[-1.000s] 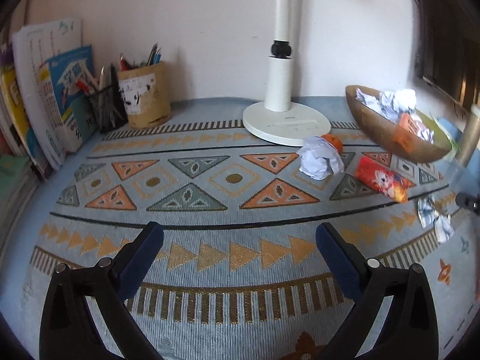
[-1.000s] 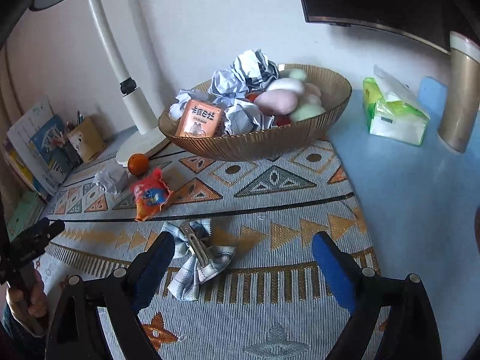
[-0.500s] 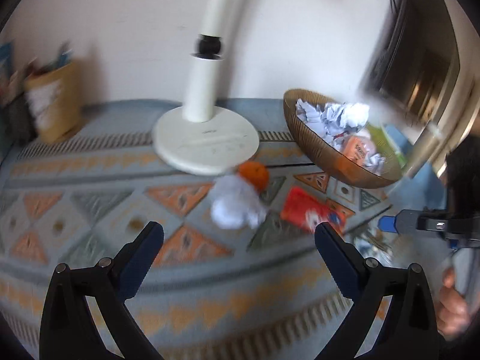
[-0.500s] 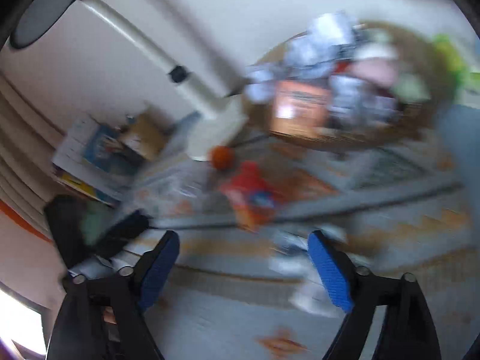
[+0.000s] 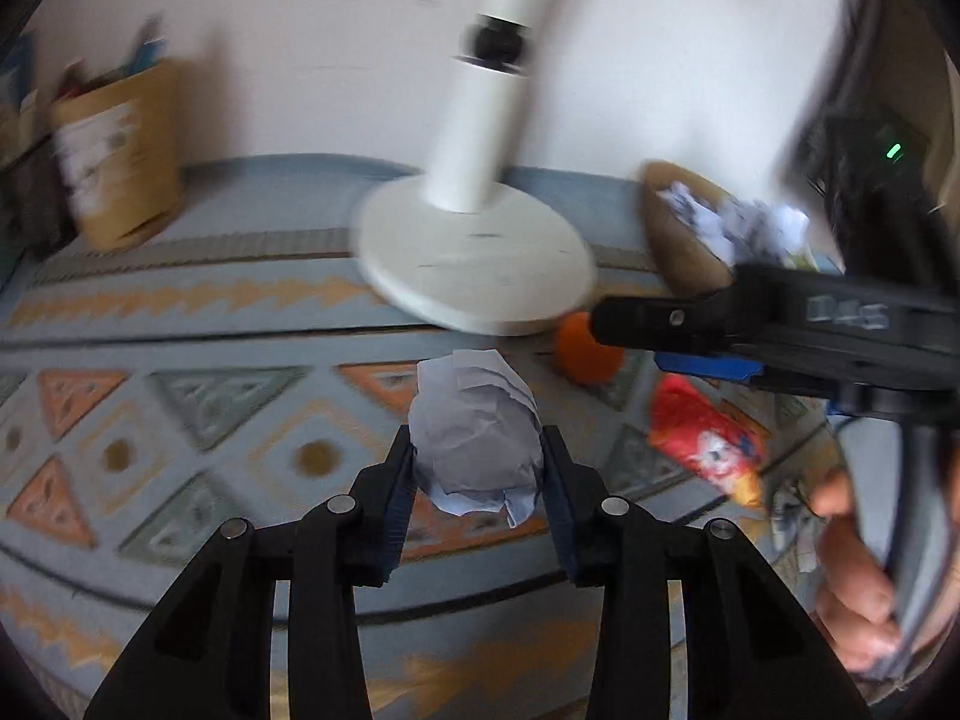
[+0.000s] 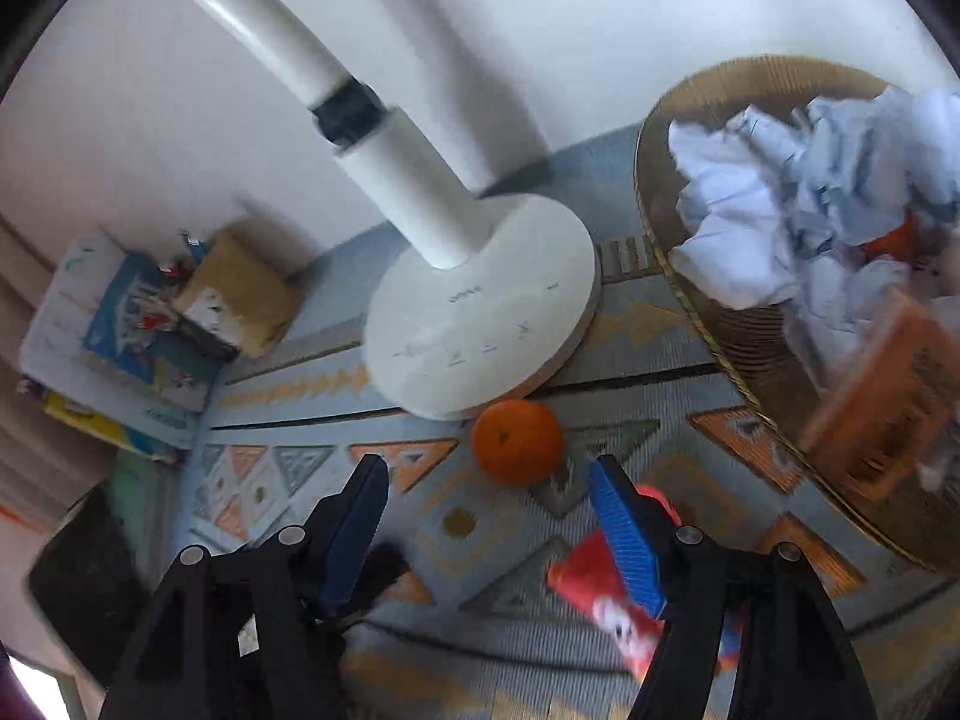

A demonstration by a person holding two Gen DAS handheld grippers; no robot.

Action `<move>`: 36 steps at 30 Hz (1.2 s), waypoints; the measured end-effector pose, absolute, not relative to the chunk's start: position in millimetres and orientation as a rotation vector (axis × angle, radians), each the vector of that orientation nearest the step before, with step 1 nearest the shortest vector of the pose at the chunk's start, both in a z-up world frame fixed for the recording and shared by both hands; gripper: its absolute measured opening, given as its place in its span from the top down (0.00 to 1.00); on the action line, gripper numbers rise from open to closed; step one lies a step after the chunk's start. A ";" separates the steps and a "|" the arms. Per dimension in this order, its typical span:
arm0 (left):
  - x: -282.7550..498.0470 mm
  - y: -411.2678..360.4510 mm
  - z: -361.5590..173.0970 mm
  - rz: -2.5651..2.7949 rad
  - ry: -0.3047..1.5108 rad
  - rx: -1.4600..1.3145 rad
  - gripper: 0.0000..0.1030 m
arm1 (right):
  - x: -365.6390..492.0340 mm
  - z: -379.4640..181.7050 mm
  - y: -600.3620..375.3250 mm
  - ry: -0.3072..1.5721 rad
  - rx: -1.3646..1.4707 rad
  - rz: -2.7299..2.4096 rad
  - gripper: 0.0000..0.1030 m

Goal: Organize objects
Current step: 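Grasp white paper ball with left gripper while right gripper grasps the orange, then carry paper ball and orange over the amber bowl and open both grippers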

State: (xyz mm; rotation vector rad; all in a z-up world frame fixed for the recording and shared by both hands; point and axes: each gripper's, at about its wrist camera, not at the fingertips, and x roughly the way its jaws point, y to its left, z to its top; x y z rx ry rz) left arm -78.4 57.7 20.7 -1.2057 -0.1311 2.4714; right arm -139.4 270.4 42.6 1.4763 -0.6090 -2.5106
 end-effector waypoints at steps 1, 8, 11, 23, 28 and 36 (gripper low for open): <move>-76.9 50.6 18.3 2.487 -0.155 -1.205 0.65 | -143.3 38.8 269.4 -0.596 1.490 -2.524 0.34; -74.7 25.8 18.9 2.504 -0.304 -1.136 0.65 | -151.3 28.7 252.9 -0.387 1.518 -2.587 0.63; -73.9 29.2 21.0 2.514 -0.270 -1.145 0.65 | -127.4 40.3 253.8 -0.382 1.475 -2.556 0.63; -9.1 -6.5 22.6 2.681 -0.186 -1.228 0.65 | -17.5 26.2 215.8 0.058 1.437 -2.373 0.57; -1.9 -6.0 22.0 2.712 -0.200 -1.137 0.65 | 1.2 29.0 225.8 0.044 1.412 -2.399 0.36; 0.2 1.4 22.7 2.717 -0.142 -1.108 0.65 | -16.1 32.3 211.8 0.094 1.387 -2.494 0.36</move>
